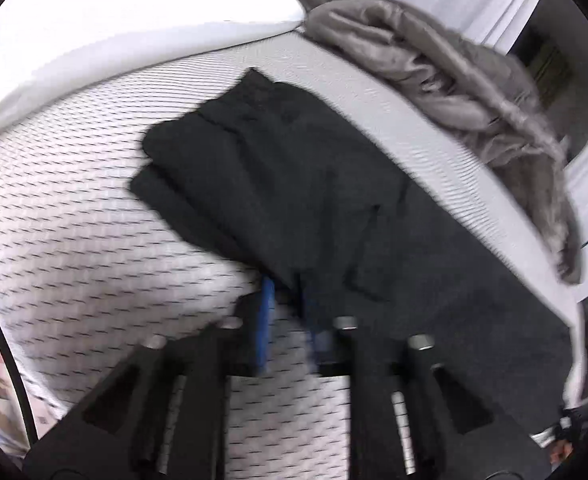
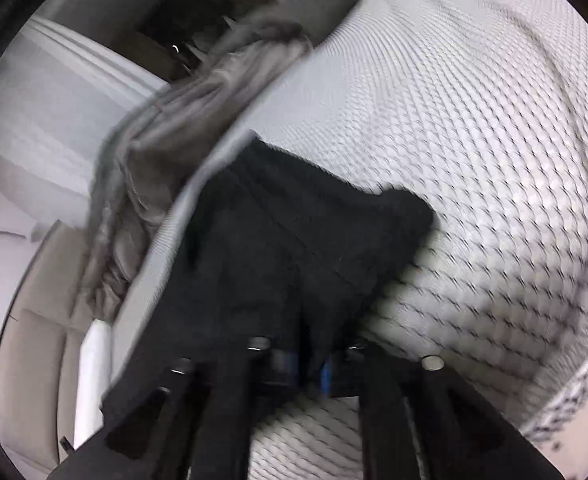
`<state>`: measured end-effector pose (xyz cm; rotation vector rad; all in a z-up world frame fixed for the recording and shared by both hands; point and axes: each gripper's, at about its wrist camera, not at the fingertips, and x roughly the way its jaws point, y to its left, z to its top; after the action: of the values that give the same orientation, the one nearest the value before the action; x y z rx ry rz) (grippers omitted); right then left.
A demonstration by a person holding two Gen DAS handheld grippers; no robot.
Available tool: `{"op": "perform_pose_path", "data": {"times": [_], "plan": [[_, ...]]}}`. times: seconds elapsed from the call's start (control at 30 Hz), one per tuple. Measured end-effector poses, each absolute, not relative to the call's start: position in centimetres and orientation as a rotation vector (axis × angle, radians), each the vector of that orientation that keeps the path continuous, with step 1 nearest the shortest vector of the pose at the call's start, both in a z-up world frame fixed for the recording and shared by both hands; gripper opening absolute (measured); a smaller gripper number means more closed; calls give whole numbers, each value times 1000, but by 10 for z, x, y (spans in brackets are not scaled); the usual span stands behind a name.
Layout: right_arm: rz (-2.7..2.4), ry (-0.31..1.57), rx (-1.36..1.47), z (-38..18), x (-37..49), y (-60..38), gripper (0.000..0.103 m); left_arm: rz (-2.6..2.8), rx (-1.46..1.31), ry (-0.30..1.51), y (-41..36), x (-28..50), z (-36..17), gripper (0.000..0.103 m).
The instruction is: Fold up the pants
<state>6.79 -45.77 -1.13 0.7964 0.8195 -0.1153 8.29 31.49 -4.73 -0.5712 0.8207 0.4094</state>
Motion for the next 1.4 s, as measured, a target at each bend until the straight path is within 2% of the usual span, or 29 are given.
{"op": "perform_pose_path", "data": {"times": [0.03,0.1,0.2,0.3,0.33,0.37,0.43,0.63,0.77,0.87,0.93,0.97,1.0,1.1,1.17,1.3,1.4], "plan": [[-133,793,807,-9,62,-462,28,440,-552,810,317,79,-45,42],[-223,746,759,7,52,-464,42,526,-522,747,320,67,-34,45],[-257,662,693,33,49,-452,42,538,-476,689,306,62,-15,47],[-179,627,537,57,61,-406,47,451,-410,652,270,71,0,63],[-139,635,493,61,67,-388,53,413,-382,645,252,77,2,70],[-77,653,443,61,77,-363,68,365,-366,643,236,84,2,76],[31,714,364,56,93,-323,85,220,-350,670,197,103,-2,82],[277,932,11,4,129,-184,86,-142,-221,845,70,150,-40,83],[304,930,-272,-21,129,-141,90,-160,7,908,19,156,-62,84],[329,941,-273,-23,125,-161,90,-157,40,895,30,147,-63,93],[232,937,-257,-16,127,-198,90,-142,23,896,48,142,-62,94],[149,927,-269,-13,125,-224,95,-116,25,894,59,140,-61,99],[83,922,-266,-12,125,-247,95,-76,27,892,76,138,-63,101],[-218,914,-230,-13,127,-329,94,-14,-49,886,122,134,-65,101],[-169,913,-78,-6,128,-355,94,-1,-73,876,138,130,-62,100],[-127,838,-99,17,121,-330,94,-55,-101,878,134,130,-46,96],[47,847,-99,20,131,-259,94,-150,-62,777,92,146,-28,96]]}}
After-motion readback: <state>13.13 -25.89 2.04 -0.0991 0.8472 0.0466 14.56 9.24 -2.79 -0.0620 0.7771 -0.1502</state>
